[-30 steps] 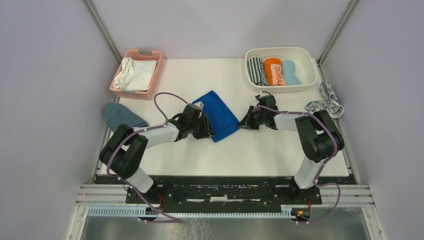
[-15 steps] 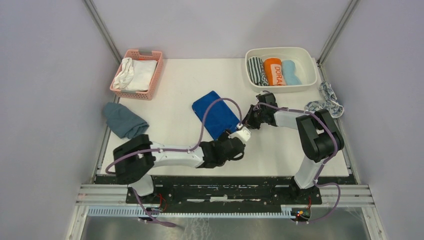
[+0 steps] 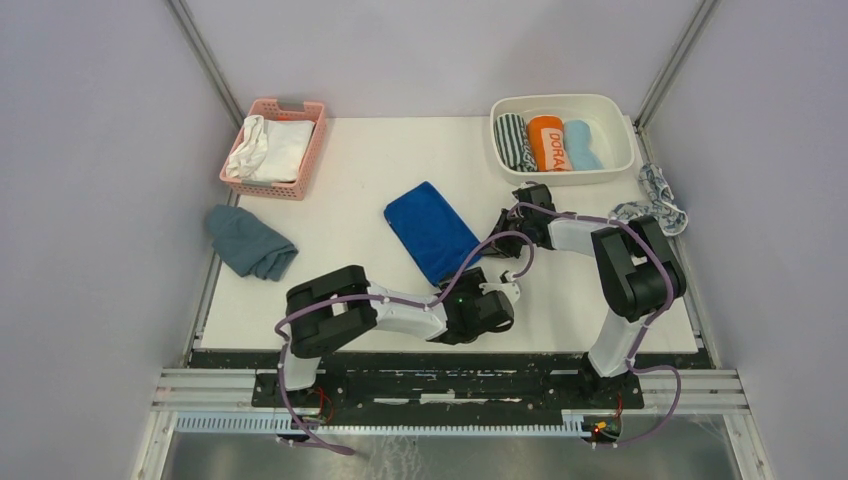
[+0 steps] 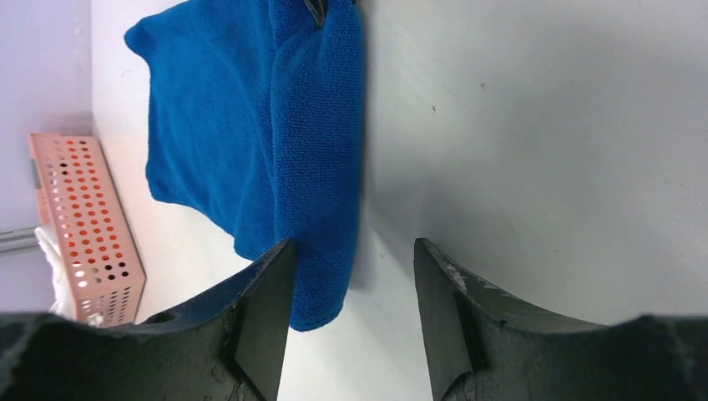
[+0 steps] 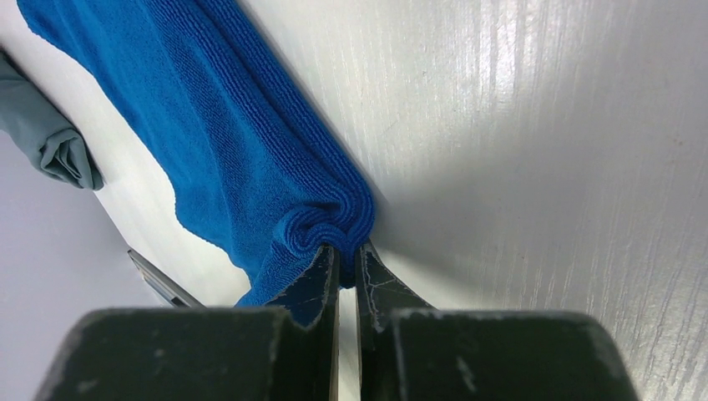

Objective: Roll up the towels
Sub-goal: Roll the towel at the center of the board.

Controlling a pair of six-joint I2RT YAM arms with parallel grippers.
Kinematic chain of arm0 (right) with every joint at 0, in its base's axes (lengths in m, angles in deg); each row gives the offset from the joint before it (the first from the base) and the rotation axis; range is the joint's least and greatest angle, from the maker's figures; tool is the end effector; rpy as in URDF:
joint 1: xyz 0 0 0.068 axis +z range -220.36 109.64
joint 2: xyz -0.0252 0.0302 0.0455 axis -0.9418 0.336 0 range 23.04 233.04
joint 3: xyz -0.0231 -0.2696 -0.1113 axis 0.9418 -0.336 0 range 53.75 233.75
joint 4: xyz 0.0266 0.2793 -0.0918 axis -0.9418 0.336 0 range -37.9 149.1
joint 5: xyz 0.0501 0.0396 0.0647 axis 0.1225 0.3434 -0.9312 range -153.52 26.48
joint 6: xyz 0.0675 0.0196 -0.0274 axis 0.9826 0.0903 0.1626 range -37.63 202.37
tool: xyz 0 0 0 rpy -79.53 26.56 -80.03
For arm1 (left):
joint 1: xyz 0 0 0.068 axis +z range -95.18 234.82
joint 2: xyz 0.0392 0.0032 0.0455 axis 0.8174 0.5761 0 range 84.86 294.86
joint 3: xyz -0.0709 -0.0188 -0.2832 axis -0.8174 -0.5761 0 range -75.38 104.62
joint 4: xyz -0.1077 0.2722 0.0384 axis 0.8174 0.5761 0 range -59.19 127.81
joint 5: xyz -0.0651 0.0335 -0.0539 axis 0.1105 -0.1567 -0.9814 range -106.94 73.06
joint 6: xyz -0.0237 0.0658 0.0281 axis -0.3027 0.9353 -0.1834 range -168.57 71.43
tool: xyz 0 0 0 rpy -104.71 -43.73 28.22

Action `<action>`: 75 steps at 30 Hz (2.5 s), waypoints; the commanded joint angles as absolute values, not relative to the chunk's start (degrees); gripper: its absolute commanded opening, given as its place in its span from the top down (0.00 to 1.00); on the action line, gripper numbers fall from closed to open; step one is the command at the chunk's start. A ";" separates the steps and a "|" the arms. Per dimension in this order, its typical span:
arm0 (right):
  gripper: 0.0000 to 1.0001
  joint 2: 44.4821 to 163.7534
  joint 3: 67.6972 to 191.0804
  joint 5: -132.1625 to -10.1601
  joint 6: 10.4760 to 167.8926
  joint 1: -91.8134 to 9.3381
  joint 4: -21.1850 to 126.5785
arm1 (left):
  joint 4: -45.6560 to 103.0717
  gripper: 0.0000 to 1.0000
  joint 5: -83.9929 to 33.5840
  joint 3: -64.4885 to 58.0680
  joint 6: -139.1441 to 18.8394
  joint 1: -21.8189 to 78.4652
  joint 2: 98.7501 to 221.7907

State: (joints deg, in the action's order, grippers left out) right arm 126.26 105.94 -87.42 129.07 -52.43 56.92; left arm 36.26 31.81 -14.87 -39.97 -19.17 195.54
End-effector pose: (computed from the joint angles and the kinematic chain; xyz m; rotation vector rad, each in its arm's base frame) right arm 0.3559 0.1422 0.1004 0.5020 2.6656 0.9286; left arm 0.1595 -0.3826 0.1067 1.1990 1.8240 0.4630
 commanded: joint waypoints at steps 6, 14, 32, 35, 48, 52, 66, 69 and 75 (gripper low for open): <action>0.96 127.91 106.59 -87.46 129.03 -53.05 59.65 | 39.54 0.39 32.99 -12.65 -39.06 -17.70 200.02; 0.96 127.72 106.89 -88.54 128.92 -53.63 60.37 | 42.99 0.41 31.48 -12.86 -41.08 -14.69 202.52; 0.96 128.23 108.43 -90.33 127.43 -54.21 61.34 | 48.48 0.42 21.46 -10.46 -46.52 -12.42 194.33; 0.96 128.79 108.62 -90.66 127.35 -54.27 61.25 | 48.54 0.41 19.36 -10.69 -46.24 -13.02 190.86; 0.96 129.43 108.66 -90.90 127.34 -54.68 61.27 | 51.21 0.44 23.68 -9.04 -47.41 -19.49 193.34; 0.96 129.41 108.69 -91.09 127.40 -54.72 61.26 | 50.92 0.44 25.08 -8.19 -46.18 -19.71 193.73; 0.96 129.73 108.78 -91.55 127.37 -54.72 61.33 | 45.80 0.43 28.59 -9.64 -41.94 -17.12 197.68; 0.96 129.74 108.88 -91.59 127.37 -54.82 61.40 | 45.75 0.43 28.46 -9.46 -41.63 -16.07 197.98; 0.96 129.89 108.99 -91.72 127.04 -54.85 61.59 | 46.03 0.43 27.66 -9.85 -41.88 -13.86 199.07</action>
State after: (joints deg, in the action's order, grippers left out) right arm 128.66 107.97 -93.28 128.54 -54.68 59.92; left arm 46.87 28.49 -9.49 -43.14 -15.76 196.94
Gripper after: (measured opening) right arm 0.112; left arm 0.568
